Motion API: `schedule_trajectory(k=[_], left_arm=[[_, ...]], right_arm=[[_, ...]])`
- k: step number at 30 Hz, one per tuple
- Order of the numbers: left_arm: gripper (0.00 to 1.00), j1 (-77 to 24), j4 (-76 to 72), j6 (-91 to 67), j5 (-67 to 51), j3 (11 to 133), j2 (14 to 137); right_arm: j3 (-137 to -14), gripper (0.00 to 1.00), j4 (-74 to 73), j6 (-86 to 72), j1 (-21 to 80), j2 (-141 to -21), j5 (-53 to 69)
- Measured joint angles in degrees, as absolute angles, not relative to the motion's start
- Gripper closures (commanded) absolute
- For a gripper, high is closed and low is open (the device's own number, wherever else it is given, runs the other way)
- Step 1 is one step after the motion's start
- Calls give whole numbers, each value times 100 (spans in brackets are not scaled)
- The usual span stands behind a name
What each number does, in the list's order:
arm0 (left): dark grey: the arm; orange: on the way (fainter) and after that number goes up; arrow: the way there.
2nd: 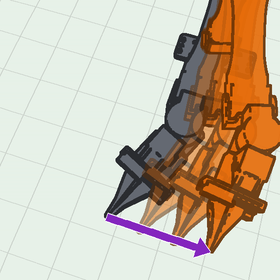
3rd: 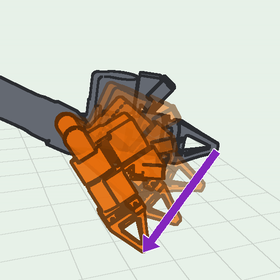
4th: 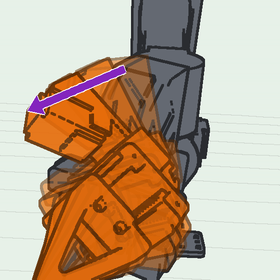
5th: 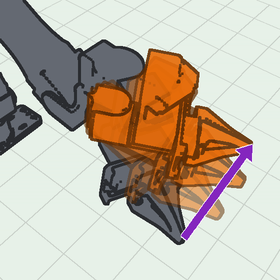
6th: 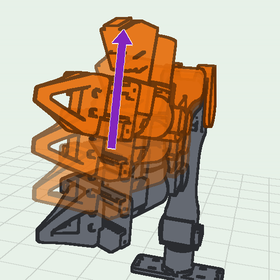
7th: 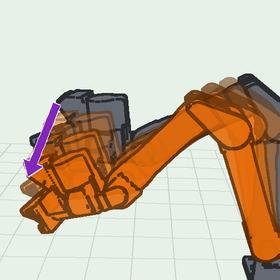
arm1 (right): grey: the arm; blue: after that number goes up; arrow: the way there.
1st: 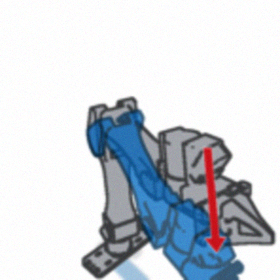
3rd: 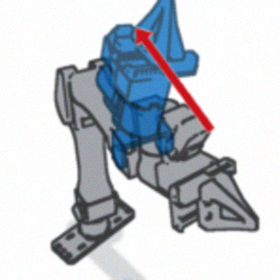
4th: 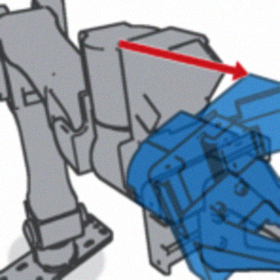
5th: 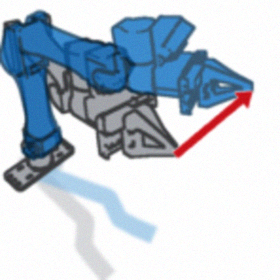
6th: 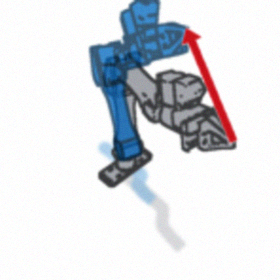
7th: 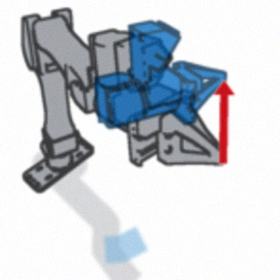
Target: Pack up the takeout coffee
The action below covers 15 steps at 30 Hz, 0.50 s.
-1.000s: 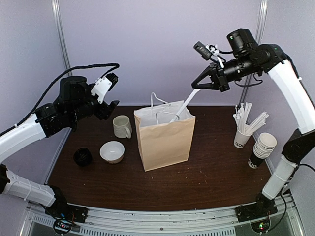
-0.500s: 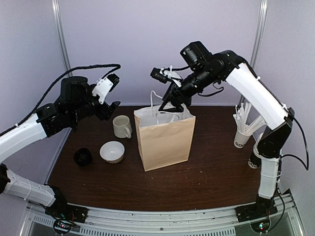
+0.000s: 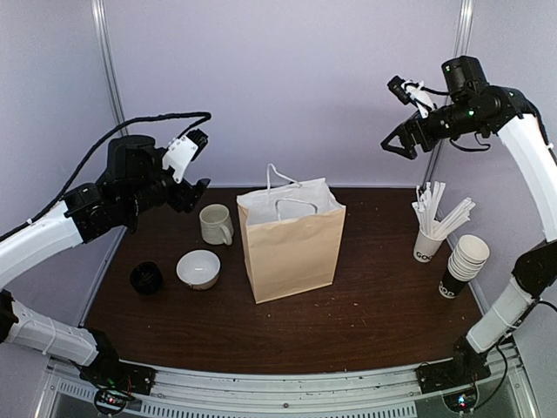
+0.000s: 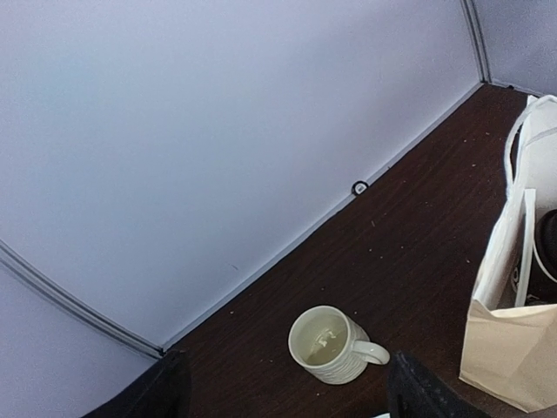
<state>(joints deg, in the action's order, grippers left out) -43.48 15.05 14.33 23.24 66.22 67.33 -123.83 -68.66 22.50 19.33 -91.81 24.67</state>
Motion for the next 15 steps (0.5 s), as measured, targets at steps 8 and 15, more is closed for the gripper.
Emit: schedule_trajectory(k=[8,15], left_arm=[[7,-4342,1380,1240,3190,6622,6731],[7,-4305,1339,1063,3573,6622,6757]], right_arm=[[-10009,1,-5468,1396,930,-7983,1131],[-8965,1,-4427,740,552,-7583,104]])
